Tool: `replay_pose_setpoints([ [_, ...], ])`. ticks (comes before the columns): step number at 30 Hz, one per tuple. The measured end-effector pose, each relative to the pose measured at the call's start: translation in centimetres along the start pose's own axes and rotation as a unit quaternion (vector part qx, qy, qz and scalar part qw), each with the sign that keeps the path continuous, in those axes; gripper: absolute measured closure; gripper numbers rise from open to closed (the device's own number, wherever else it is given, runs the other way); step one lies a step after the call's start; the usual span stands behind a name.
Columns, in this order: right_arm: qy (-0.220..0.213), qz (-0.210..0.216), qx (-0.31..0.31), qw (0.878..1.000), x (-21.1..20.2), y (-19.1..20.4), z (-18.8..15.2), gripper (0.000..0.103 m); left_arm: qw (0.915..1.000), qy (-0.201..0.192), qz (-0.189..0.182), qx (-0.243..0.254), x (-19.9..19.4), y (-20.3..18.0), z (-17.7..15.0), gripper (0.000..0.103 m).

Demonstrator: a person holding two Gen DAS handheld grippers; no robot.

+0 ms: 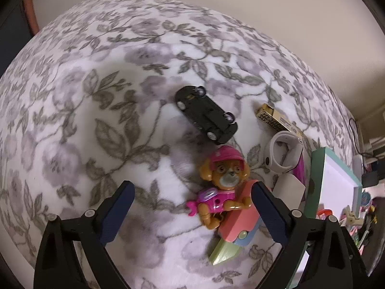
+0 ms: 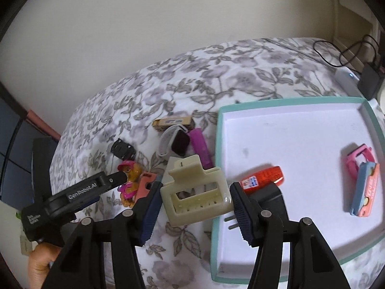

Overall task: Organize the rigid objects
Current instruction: 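Grasp the pink-helmet puppy figure with the left tool while the right tool carries the clip toward the tray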

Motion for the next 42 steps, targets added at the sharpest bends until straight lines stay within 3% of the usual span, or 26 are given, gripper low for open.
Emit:
replay_pose_setpoints([
  [3,0.0,-0.001,0.001,1.0,-0.2,-0.2,-0.1,0.043,0.9998,-0.006,0.007,0.017,0.6,-0.6,0.3,0.006],
  [6,0.0,-0.002,-0.002,1.0,-0.2,-0.3,-0.1,0.043,0.9993,-0.008,0.018,0.031,1.2,-1.3,0.8,0.026],
  [10,0.0,-0.004,-0.003,1.0,-0.3,-0.4,-0.2,0.043,0.9992,-0.01,0.016,0.035,1.1,-1.3,0.7,0.026],
  [23,0.008,-0.006,0.021,1.0,-0.2,-1.4,-0.5,0.043,0.9933,-0.044,0.064,0.086,1.3,-3.1,0.7,0.027],
  [24,0.009,-0.005,0.023,1.0,-0.2,-1.5,-0.5,0.043,0.9931,-0.045,0.063,0.088,1.3,-3.2,0.7,0.03],
  [27,0.009,-0.004,0.027,1.0,-0.2,-1.8,-0.5,0.043,0.995,-0.037,0.036,0.086,1.2,-3.3,0.5,0.051],
  [30,0.011,-0.004,0.033,0.999,-0.1,-2.0,-0.5,0.043,0.9949,-0.037,0.024,0.09,1.1,-3.6,0.4,0.06],
  [42,0.003,-0.003,0.046,0.999,-0.4,-2.4,-0.2,0.043,0.9984,-0.029,-0.029,0.04,-0.1,-2.2,0.9,0.063],
])
Point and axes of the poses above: each gripper's, at about its wrist camera, not at the fingertips, and x roughly the way its jaws point, y to its left, z to its top, the point moved 3 cm from there along x, roughly the way its jaws point, and after that the axes turned 4 degrees about z, right-handed, at the moved point
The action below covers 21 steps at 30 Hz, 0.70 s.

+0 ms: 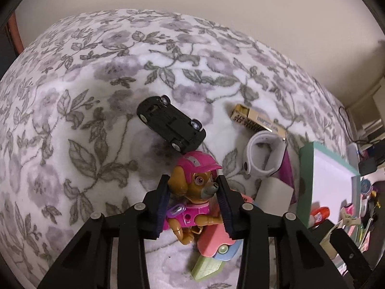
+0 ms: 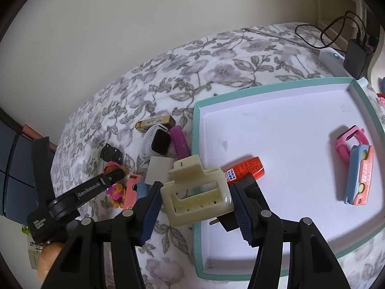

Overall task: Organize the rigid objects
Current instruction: 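Grasp the pink-helmet puppy figure with the left tool while the right tool carries the clip toward the tray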

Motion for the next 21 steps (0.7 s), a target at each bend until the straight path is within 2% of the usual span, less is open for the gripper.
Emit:
replay_pose_setpoints([
  [10,-0.014,-0.001,0.005,1.0,-0.7,-0.2,0.4,0.043,0.9978,-0.046,-0.032,-0.034,-3.5,1.2,1.3,0.063],
  [15,-0.021,-0.009,0.011,1.0,-1.1,-0.7,0.6,0.043,0.9966,-0.067,-0.043,-0.023,-5.2,0.4,1.6,0.063],
  [21,-0.035,-0.056,0.048,0.997,-2.2,-3.5,1.1,0.043,0.9938,-0.093,-0.057,0.021,-7.5,-2.3,1.1,0.063],
])
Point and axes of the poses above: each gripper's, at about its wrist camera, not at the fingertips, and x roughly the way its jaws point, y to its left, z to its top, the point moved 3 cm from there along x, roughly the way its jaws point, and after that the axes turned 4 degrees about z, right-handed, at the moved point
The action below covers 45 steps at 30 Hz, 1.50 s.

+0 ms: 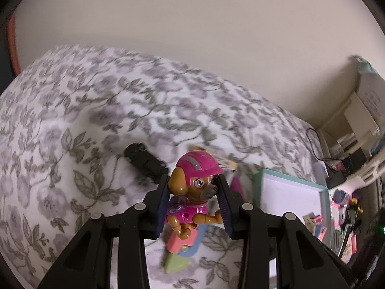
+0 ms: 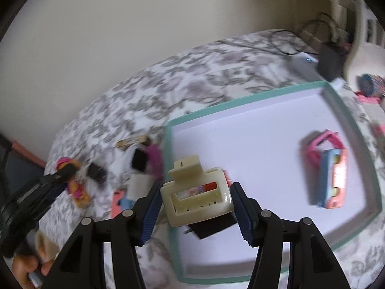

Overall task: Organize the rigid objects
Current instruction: 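Lower the clip and puppy figure into the tray and open both tools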

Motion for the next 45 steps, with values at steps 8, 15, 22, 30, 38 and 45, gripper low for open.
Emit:
replay_pose_setpoints([
  [8,-0.022,-0.043,0.043,0.998,-1.8,-4.0,1.2,0.043,0.9954,0.009,-0.038,0.087,-1.3,-6.6,-2.3,0.063],
  [15,-0.049,-0.066,0.058,0.995,-4.0,-6.0,1.9,0.043,0.9857,0.049,-0.07,0.145,-1.2,-11.8,-5.4,0.063],
  [22,-0.026,-0.07,0.068,0.995,-3.3,-7.2,1.7,0.043,0.9781,0.085,-0.067,0.178,-0.4,-13.9,-7.8,0.063],
  [30,0.003,-0.075,0.052,0.996,-2.2,-7.4,1.2,0.043,0.9722,0.134,-0.055,0.184,1.2,-14.7,-9.8,0.063],
  [38,0.038,-0.072,0.045,0.996,-0.6,-7.6,0.4,0.043,0.9684,0.152,-0.033,0.195,2.5,-14.9,-11.0,0.063],
  [45,0.069,-0.079,0.048,0.993,1.1,-8.3,-0.5,0.043,0.9697,0.157,-0.019,0.187,3.5,-14.4,-11.2,0.063],
])
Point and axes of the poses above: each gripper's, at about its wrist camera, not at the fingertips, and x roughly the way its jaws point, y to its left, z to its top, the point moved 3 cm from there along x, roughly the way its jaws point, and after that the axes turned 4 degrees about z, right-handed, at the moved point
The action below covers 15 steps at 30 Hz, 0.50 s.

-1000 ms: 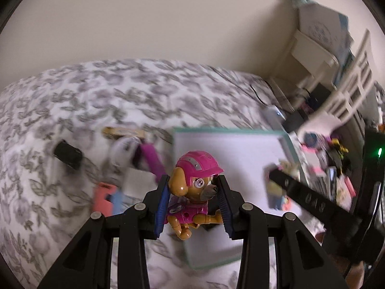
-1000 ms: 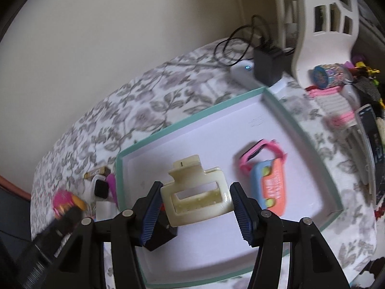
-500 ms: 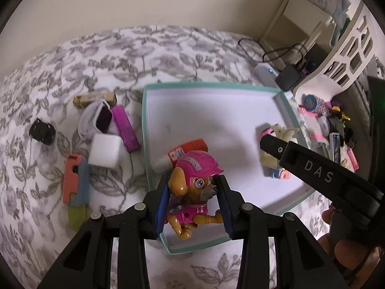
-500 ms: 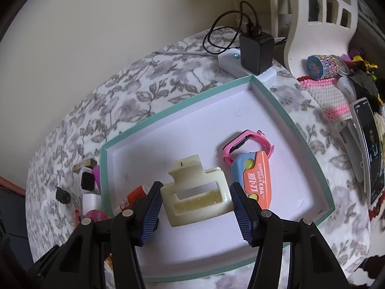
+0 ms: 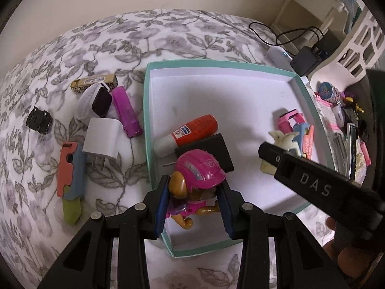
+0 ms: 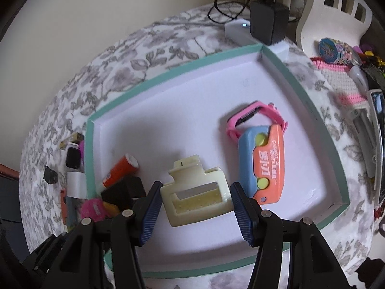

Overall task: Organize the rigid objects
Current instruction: 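Lower the clip and puppy figure into the tray and open both tools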

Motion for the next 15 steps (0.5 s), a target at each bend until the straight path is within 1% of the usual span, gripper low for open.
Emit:
replay_pose_setpoints([
  [7,0.022,-0.002,0.003,1.0,1.3,-0.4,-0.4,0.043,1.0,0.0,0.004,0.001,0.3,-0.1,0.0,0.062],
  [15,0.02,-0.003,0.001,1.0,1.2,-0.2,-0.3,0.042,1.0,0.005,0.003,0.004,0.4,-0.1,-0.1,0.062],
])
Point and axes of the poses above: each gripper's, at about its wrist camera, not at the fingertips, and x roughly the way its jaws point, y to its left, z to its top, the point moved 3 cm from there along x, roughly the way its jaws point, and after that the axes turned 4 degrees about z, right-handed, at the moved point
